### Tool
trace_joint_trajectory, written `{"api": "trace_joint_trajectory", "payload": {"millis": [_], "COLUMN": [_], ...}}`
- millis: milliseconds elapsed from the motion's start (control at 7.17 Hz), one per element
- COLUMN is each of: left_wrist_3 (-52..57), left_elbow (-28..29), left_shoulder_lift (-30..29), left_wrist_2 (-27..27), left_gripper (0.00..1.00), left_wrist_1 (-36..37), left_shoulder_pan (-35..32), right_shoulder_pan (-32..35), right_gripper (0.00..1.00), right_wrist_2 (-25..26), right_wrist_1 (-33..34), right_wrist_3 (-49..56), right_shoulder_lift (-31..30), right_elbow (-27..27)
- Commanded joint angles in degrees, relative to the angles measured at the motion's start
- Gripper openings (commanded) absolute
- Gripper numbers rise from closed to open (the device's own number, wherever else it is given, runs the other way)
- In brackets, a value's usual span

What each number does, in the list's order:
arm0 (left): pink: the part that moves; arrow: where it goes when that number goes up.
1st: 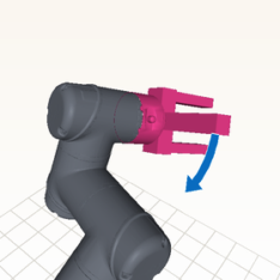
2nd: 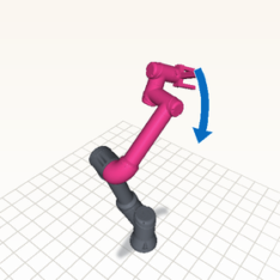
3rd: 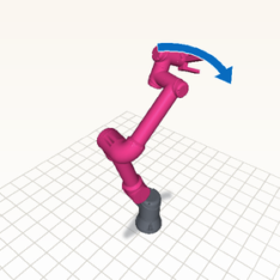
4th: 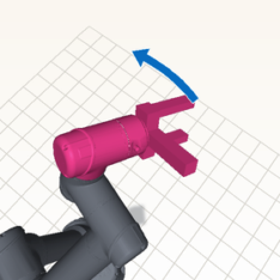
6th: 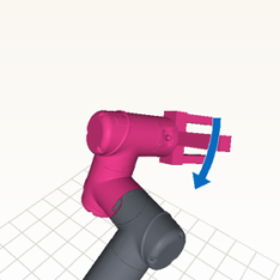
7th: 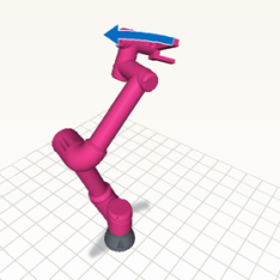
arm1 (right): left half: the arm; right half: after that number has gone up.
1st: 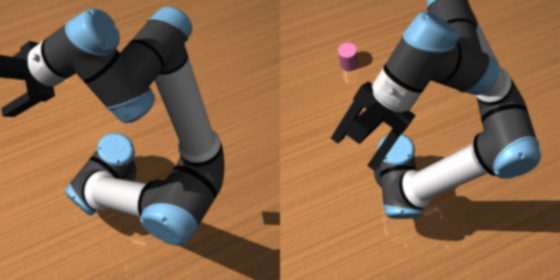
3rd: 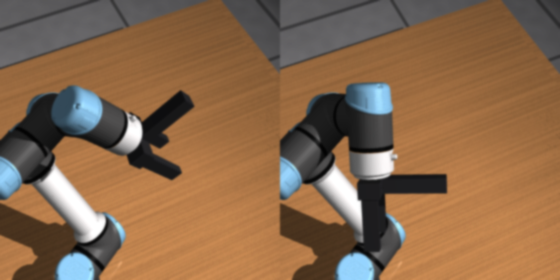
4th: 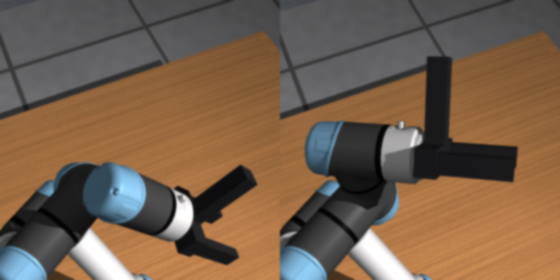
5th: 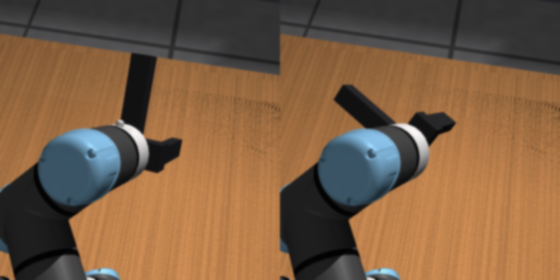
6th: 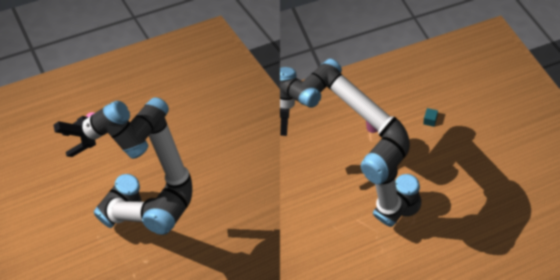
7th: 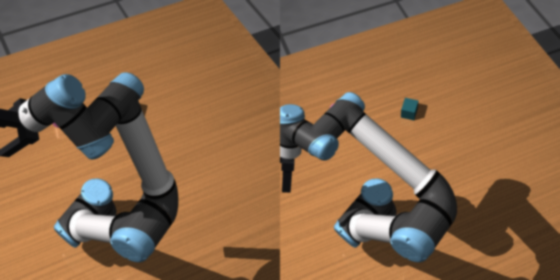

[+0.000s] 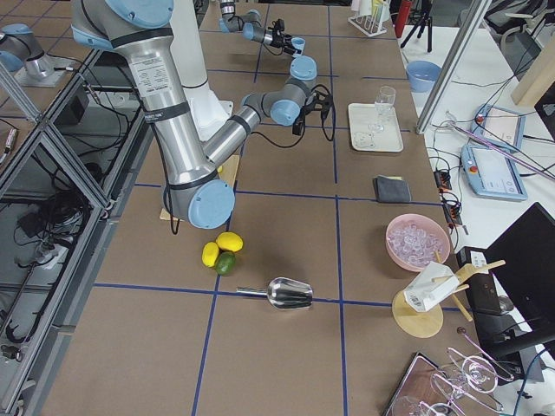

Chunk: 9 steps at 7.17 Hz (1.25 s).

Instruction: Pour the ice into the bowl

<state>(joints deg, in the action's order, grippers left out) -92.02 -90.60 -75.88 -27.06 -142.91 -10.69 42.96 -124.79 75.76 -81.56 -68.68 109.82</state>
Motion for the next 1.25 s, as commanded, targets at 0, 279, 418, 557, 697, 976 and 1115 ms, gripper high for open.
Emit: {"api": "trace_joint_trajectory", "payload": {"millis": [0, 279, 418, 557, 697, 976, 1115], "left_wrist_3": [0.17, 3.05, 8.38, 13.91, 18.06, 23.60, 27.55], "left_elbow": [1.82, 2.09, 2.27, 2.36, 2.36, 1.57, -1.65], "left_shoulder_lift": [-3.37, -4.45, -4.19, -3.49, -3.22, -3.74, -4.27], "left_wrist_2": [-0.09, -0.18, -0.53, -0.45, -0.27, -0.09, -0.44], "left_gripper": [1.00, 0.69, 0.33, 0.11, 0.00, 0.00, 0.00], "left_wrist_1": [0.00, -1.74, -6.11, -12.33, -17.96, -26.18, -28.80], "left_shoulder_pan": [-0.47, -1.17, -2.04, -2.23, -2.32, -2.58, -2.67], "right_shoulder_pan": [-0.07, 0.02, -0.07, -0.07, -0.07, -0.07, 0.80], "right_gripper": [1.00, 1.00, 1.00, 1.00, 1.00, 1.00, 1.00], "right_wrist_2": [-0.01, -0.19, -0.28, -0.10, -0.10, -0.19, -0.63], "right_wrist_1": [0.00, 0.00, 0.00, 0.00, 0.00, 0.00, 0.00], "right_wrist_3": [0.00, 0.00, 0.00, -0.09, 0.00, 0.00, 0.00], "right_shoulder_lift": [0.03, 0.30, 0.39, 0.47, 0.47, 0.56, 0.48], "right_elbow": [0.04, 0.13, 0.21, 0.13, 0.04, 0.21, 0.39]}}
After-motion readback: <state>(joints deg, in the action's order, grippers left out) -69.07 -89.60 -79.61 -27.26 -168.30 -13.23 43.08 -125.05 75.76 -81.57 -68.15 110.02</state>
